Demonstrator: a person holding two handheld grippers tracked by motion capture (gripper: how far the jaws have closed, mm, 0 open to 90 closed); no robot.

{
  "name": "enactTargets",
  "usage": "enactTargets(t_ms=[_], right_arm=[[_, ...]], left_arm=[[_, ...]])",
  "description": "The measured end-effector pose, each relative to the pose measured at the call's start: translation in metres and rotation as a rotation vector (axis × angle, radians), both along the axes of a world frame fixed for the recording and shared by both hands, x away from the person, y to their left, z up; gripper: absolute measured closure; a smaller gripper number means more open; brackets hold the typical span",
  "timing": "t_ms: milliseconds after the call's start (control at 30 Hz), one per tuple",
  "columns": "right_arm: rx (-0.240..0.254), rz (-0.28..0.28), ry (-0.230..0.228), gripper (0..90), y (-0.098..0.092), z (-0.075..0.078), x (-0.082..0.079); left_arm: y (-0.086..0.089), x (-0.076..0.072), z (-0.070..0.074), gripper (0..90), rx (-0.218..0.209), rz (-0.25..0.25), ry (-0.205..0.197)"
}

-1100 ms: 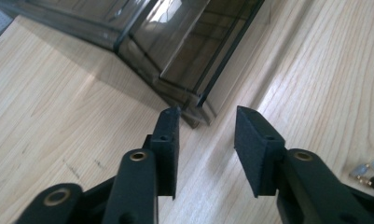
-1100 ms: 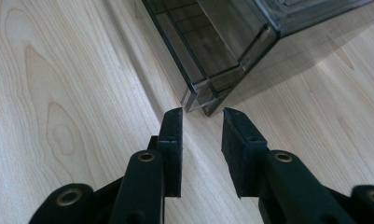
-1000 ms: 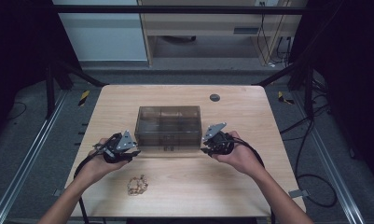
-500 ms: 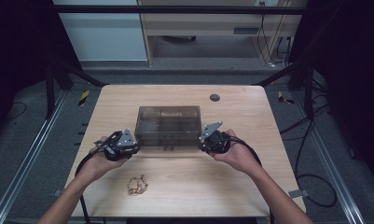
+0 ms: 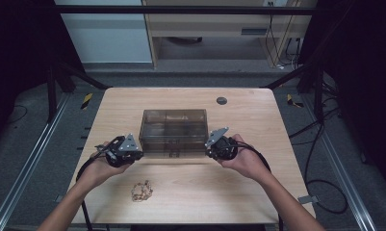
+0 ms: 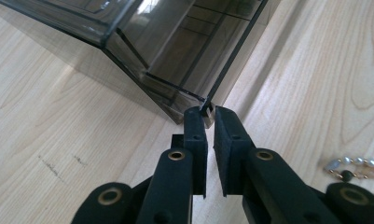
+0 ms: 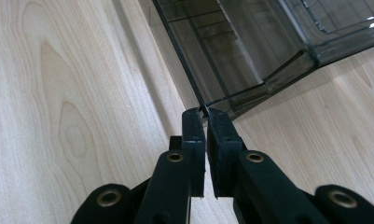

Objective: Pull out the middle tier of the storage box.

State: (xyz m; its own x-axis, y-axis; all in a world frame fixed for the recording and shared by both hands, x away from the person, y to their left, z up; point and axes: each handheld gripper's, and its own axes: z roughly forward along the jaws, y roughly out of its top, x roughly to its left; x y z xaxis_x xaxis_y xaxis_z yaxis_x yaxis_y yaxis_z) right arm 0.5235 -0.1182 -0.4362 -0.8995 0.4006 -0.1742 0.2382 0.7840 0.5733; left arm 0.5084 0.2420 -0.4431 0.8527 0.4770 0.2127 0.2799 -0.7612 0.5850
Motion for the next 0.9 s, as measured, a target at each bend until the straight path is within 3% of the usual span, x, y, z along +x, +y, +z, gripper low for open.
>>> enactTargets(t_ms=[900], right_arm=[[-0.002,0.037,0.002,87.1,-0.004,0.001,-0.026]], left_arm=[[-0.003,-0.030,0.001,85.4,0.042,-0.038,0.015]])
